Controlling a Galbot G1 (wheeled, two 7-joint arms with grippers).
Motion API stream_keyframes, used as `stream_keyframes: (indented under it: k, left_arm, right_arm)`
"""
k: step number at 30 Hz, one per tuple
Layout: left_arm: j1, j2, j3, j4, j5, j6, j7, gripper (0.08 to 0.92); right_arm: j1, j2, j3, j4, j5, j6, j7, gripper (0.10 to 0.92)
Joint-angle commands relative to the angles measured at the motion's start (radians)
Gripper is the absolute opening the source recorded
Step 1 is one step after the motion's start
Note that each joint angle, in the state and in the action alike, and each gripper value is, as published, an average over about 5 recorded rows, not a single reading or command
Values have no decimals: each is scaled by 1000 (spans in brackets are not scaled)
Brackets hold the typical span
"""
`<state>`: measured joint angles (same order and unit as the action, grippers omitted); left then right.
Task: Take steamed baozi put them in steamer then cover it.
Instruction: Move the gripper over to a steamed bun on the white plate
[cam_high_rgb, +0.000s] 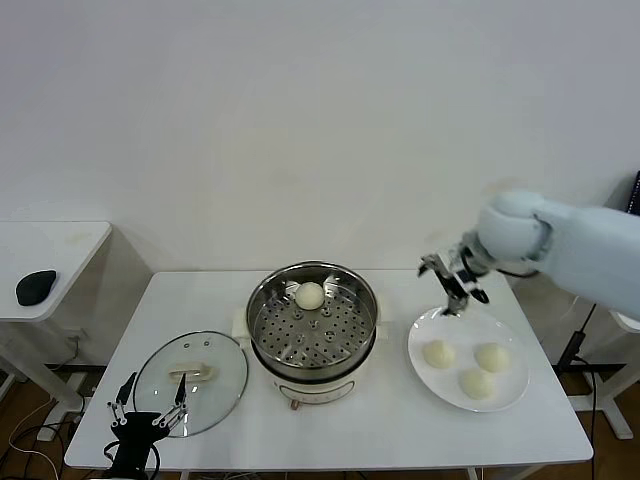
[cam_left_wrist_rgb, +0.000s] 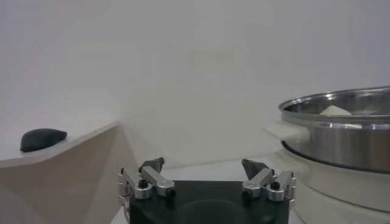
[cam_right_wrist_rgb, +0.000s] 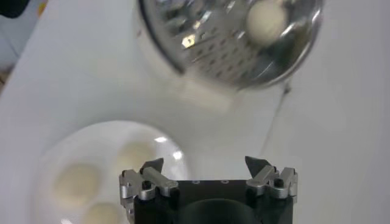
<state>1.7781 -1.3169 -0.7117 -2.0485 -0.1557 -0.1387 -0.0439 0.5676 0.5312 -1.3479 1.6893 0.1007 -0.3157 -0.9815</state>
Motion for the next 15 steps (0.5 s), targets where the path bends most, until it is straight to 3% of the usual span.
stream_keyframes:
  k: [1,15]
  left_arm:
    - [-7,-2,-1,4,-1,0,-1,823]
    - [-7,-5,-18,13,-6,-3,-1,823]
  right_arm:
    - [-220,-103,72,10,-41,-53,7,823]
    - [-448,-10,257,-150,-125,-48,45,823]
